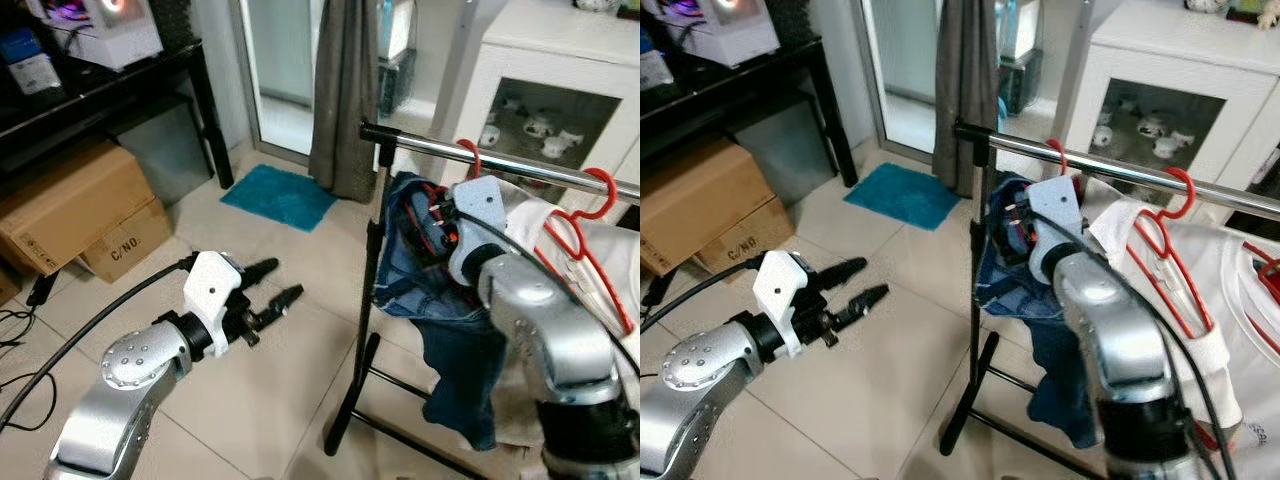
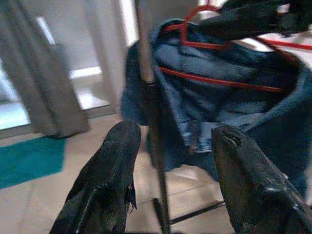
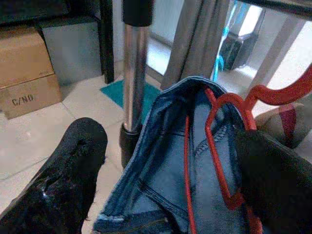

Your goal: Hang hanger

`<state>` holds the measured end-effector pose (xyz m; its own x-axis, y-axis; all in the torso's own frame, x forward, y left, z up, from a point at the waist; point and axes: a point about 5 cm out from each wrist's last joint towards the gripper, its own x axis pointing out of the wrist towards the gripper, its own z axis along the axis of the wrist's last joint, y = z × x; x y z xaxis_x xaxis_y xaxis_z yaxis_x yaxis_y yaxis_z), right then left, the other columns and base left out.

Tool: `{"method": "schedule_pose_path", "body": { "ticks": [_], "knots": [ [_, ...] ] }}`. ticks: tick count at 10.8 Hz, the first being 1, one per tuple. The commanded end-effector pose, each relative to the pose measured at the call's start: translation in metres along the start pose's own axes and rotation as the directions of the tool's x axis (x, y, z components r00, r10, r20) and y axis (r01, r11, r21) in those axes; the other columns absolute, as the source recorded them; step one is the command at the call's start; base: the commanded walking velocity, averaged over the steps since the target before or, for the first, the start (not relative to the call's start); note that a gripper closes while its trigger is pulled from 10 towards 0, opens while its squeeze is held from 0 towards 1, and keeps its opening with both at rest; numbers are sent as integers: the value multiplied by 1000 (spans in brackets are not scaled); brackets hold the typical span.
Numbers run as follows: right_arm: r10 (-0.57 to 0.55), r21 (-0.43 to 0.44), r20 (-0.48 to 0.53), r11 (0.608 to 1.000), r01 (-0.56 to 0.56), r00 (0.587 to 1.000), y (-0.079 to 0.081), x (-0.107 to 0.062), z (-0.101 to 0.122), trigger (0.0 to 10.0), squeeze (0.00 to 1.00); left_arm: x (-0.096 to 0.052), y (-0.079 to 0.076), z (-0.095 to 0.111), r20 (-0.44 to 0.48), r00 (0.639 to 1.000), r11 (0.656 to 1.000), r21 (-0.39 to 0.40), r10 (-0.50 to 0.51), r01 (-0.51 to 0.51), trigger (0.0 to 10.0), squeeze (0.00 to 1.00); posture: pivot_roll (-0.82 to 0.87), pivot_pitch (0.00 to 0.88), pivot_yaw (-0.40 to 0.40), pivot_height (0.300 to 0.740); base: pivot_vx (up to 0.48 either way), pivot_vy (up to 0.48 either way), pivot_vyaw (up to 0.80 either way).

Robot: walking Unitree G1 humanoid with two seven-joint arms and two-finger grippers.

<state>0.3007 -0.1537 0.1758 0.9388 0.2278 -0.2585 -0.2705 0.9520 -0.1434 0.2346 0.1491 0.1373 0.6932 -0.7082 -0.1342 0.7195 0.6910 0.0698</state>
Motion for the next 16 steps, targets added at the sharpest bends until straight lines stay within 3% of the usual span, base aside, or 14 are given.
{"method": "schedule_pose_path", "body": {
  "ticks": [1, 2, 3, 4, 8, 15, 16],
  "knots": [
    [-8, 11, -18, 1000, 8, 1000, -6, 1, 1, 10000, 0, -1, -4, 1, -8, 999, 999, -10, -36, 36, 10000, 0, -17, 0, 51, 740, 0, 0, 0],
    [-30, 30, -54, 999, 31, 998, -16, 3, 0, 10000, 0, -1, -7, 2, -18, 997, 997, -8, -71, 71, 10000, 0, -18, 0, 48, 740, 0, 0, 0],
    [-29, 50, -66, 998, 32, 997, -18, 3, -1, 8980, 0, -1, -7, 2, -19, 997, 997, -9, -72, 71, 10000, 0, -18, 0, 48, 740, 0, 0, 0],
    [-26, 69, -79, 997, 32, 996, -20, 4, -2, 0, 0, 0, -5, 3, -19, 997, 997, -10, -73, 73, 10000, 0, -19, 0, 49, 740, 0, 0, 0],
    [3, 128, -113, 992, 11, 994, -22, 4, -11, 0, 0, 3, -5, 4, -19, 996, 996, -10, -86, 86, 10000, 0, -21, 0, 58, 740, 0, 0, 0],
    [-2, 133, -142, 991, 21, 990, -21, 6, -22, 0, 0, 1, -6, 4, -29, 995, 996, -6, -90, 90, 10000, 0, -13, 0, 59, 740, 0, 0, 0],
    [-13, 117, -141, 993, 29, 990, -22, 5, -21, 5255, 0, 1, -6, 4, -29, 996, 996, -8, -88, 88, 10000, 0, -12, 0, 59, 740, 0, 0, 0]
  ]
}}
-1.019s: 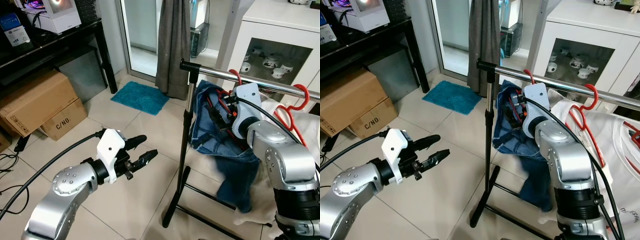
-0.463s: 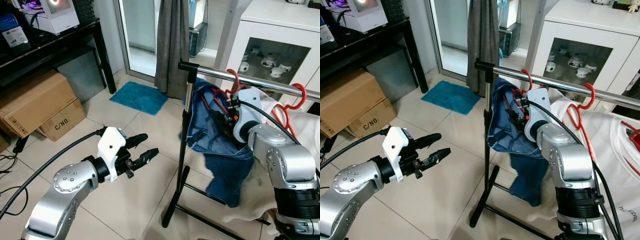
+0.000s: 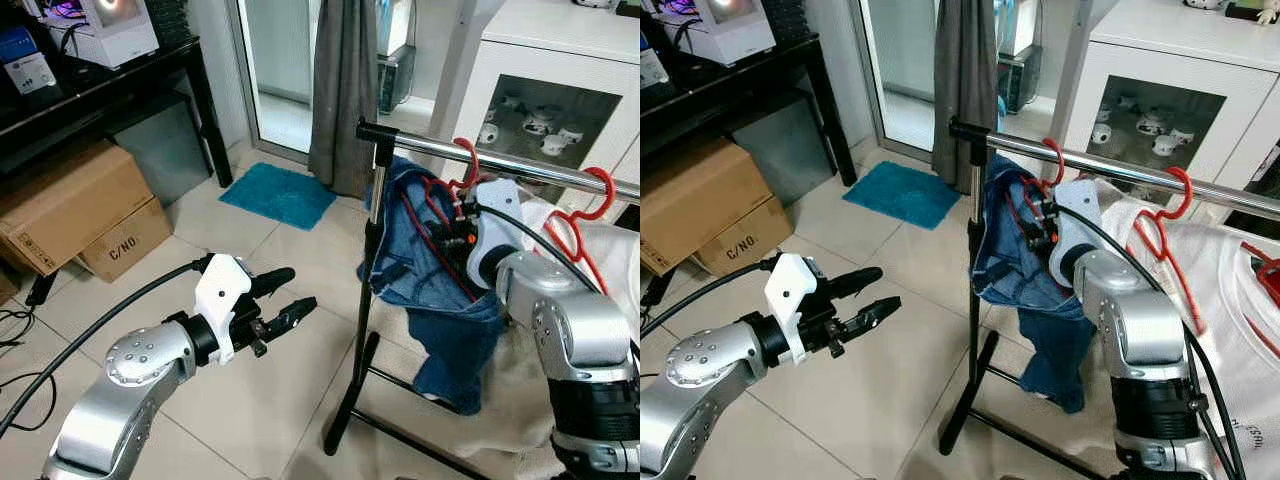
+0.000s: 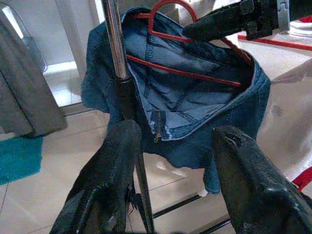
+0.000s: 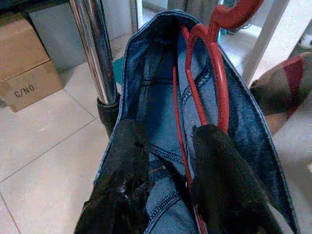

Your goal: Hang hanger

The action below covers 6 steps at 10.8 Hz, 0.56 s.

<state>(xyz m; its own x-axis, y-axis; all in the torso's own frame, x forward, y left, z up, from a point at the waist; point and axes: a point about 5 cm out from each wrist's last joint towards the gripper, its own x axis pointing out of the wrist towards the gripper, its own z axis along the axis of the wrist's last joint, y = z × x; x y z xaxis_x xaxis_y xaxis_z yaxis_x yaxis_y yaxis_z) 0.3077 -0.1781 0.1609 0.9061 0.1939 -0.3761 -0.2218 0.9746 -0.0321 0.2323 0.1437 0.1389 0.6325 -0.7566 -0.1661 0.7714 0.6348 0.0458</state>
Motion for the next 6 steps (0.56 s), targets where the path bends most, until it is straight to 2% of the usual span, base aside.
{"method": "schedule_pose_path", "body": {
  "ticks": [1, 2, 3, 4, 5, 6],
  "knots": [
    [7, 1, 11, 1000, -7, 1000, -1, -2, 0, 10000, 0, -1, -1, 2, -3, 1000, 1000, 5, -7, 7, 10000, 0, -11, 0, 57, 740, 0, 0, 0],
    [17, 3, 22, 1000, -17, 1000, -2, -4, 2, 10000, 918, -2, -2, 1, -3, 1000, 1000, 5, -7, 7, 10000, 0, -11, 0, 56, 740, 0, 0, 0],
    [60, -23, 43, 998, -59, 997, -11, -17, 7, 10000, 1000, -2, -3, 2, -2, 1000, 1000, 5, -3, 3, 10000, 0, -4, 0, 48, 740, 0, 0, 0],
    [293, -7, 78, 956, -293, 953, -8, -43, 16, 10000, 1000, -4, -2, 1, -5, 1000, 1000, 2, 1, -1, 10000, 0, -9, 0, 50, 740, 0, 0, 0],
    [330, -7, 85, 944, -330, 940, -13, -53, 20, 10000, 1000, -4, -2, -1, -10, 1000, 1000, -1, -2, 2, 10000, 0, -15, 0, 58, 740, 0, 0, 0],
    [315, -50, 39, 948, -313, 948, -19, -56, 20, 10000, 1000, -4, -2, -1, -11, 1000, 1000, -2, -6, 6, 10000, 0, -18, 0, 61, 740, 0, 0, 0]
  ]
}}
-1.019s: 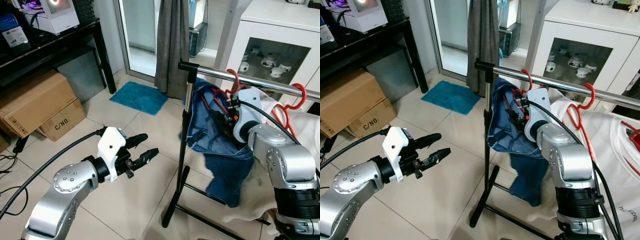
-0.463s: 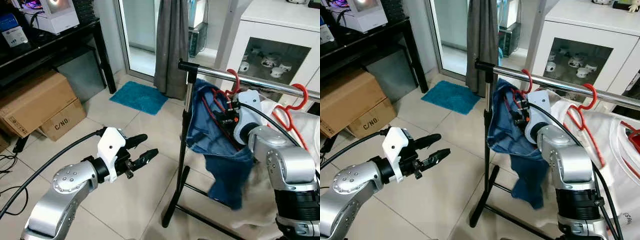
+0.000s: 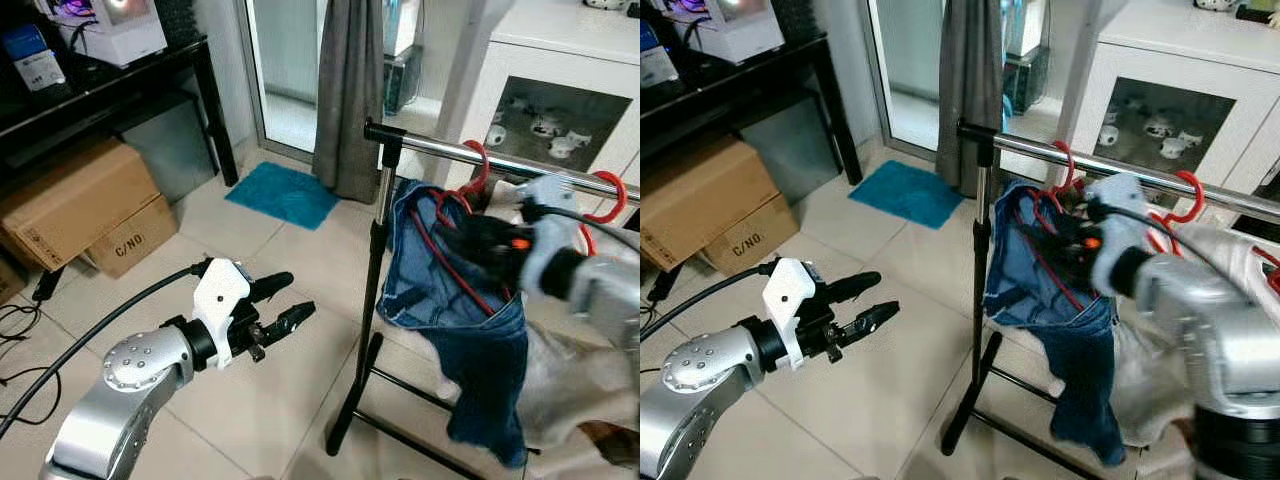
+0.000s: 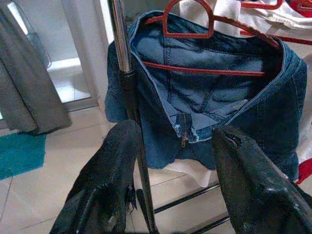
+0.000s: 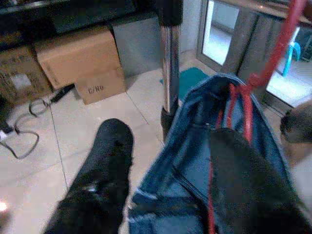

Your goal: Hang hanger

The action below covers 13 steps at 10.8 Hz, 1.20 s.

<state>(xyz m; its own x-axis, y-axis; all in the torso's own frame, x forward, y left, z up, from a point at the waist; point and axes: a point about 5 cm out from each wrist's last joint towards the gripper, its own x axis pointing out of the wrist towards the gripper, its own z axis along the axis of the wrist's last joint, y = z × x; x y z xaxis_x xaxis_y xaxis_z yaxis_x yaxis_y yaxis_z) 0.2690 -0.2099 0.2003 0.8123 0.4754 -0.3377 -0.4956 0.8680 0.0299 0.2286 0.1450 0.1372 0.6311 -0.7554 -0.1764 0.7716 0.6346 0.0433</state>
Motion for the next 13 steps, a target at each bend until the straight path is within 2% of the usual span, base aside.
{"method": "schedule_pose_path", "body": {
  "ticks": [1, 2, 3, 4, 7, 9, 11, 12, 13],
  "knots": [
    [13, -27, -24, 1000, -14, 1000, 3, -1, 1, 10000, 1000, -1, 0, 1, -1, 1000, 1000, -1, -7, 7, 10000, 0, -19, 0, 62, 740, 0, 0, 0],
    [-26, -41, -45, 999, 24, 999, -1, 0, -1, 10000, 1000, 0, 0, 1, -1, 1000, 1000, -1, -10, 10, 10000, 0, -19, 0, 62, 740, 0, 0, 0],
    [-122, -28, -54, 992, 121, 991, -8, 10, -4, 10000, 996, 2, 0, 2, 1, 1000, 1000, -1, -14, 14, 10000, 0, -22, 0, 65, 740, 0, 0, 0],
    [-133, 10, -55, 991, 134, 990, -9, 18, -7, 10000, 0, 2, -1, 2, 3, 1000, 1000, -1, -16, 16, 10000, 0, -20, 0, 65, 740, 0, 0, 0],
    [-89, 113, -55, 989, 95, 995, -5, 42, -20, 10000, 0, 3, -1, 2, 7, 1000, 1000, -2, -18, 18, 10000, 0, -17, 0, 63, 740, 0, 0, 0],
    [-197, 80, -84, 976, 204, 977, -15, 56, -28, 10000, 0, 3, -1, 2, 8, 1000, 1000, -2, -15, 15, 10000, 0, -12, 0, 58, 740, 0, 0, 0],
    [-253, 87, -78, 962, 259, 964, -19, 64, -27, 10000, 0, 3, -1, 2, 8, 1000, 1000, -2, -14, 14, 10000, 0, -12, 0, 58, 740, 0, 0, 0],
    [-263, 105, -54, 958, 268, 963, -18, 67, -22, 5765, 0, 4, -1, 2, 8, 1000, 1000, -2, -14, 14, 10000, 0, -14, 0, 58, 740, 0, 0, 0],
    [-271, 119, -29, 955, 273, 962, -18, 69, -19, 2157, 0, 4, -1, 2, 8, 1000, 1000, -2, -16, 16, 10000, 0, -15, 0, 59, 740, 0, 0, 0]
  ]
}}
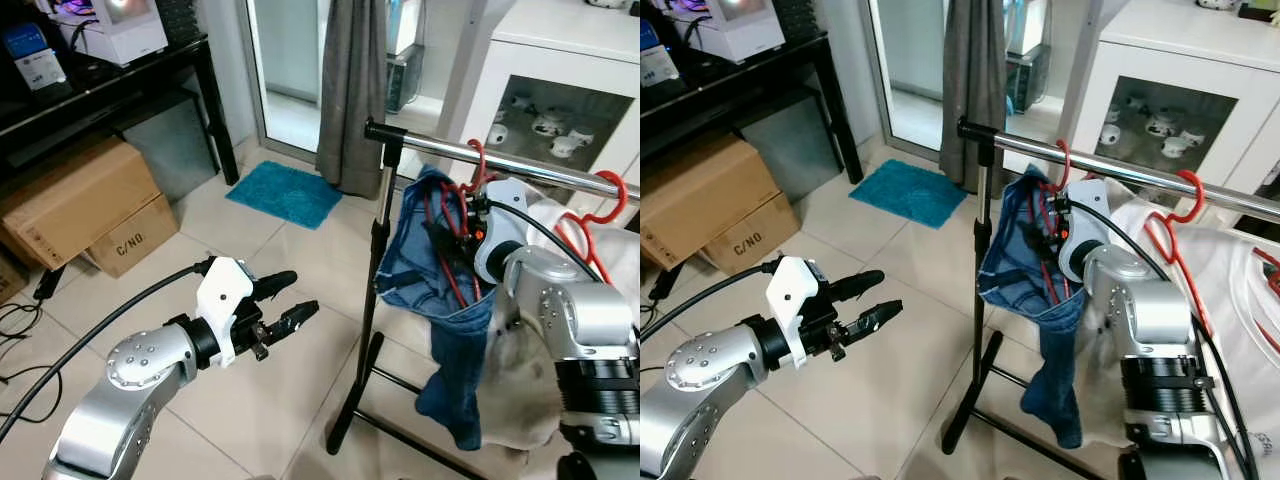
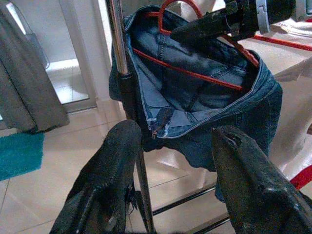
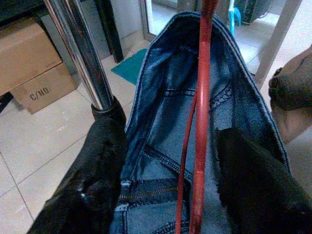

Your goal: Hang hanger

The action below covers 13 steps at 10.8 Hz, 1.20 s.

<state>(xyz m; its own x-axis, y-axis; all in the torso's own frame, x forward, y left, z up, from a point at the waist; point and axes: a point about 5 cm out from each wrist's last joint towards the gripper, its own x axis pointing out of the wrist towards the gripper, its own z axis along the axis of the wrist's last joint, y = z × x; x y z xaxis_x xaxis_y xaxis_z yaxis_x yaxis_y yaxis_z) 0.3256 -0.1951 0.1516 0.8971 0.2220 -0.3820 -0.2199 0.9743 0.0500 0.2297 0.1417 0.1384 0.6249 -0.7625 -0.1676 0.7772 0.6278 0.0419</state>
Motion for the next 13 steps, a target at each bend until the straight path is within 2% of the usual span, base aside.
{"method": "schedule_pose_path", "body": {
  "ticks": [1, 7, 12, 13],
  "knots": [
    [-6, 0, 34, 1000, 6, 999, 0, 1, 8, 0, 0, 1, 0, 0, -2, 1000, 1000, -1, -9, 9, 10000, 0, -16, 0, 59, 740, 0, 0, 0],
    [20, -22, 34, 1000, -19, 999, 6, 6, 4, 0, 0, 3, 0, 1, 4, 1000, 1000, 5, -12, 12, 10000, 0, -19, 0, 52, 740, 0, 0, 0],
    [32, -35, 51, 999, -30, 998, 6, 3, 8, 0, 0, 5, 2, 1, 8, 1000, 1000, 7, -2, 2, 10000, 0, -32, 0, 55, 740, 0, 0, 0],
    [18, -46, 137, 999, -12, 990, 3, -3, 19, 0, 0, 5, 3, 0, 9, 1000, 1000, 5, 26, -26, 10000, 0, -42, 0, 57, 740, 0, 0, 0]
  ]
}}
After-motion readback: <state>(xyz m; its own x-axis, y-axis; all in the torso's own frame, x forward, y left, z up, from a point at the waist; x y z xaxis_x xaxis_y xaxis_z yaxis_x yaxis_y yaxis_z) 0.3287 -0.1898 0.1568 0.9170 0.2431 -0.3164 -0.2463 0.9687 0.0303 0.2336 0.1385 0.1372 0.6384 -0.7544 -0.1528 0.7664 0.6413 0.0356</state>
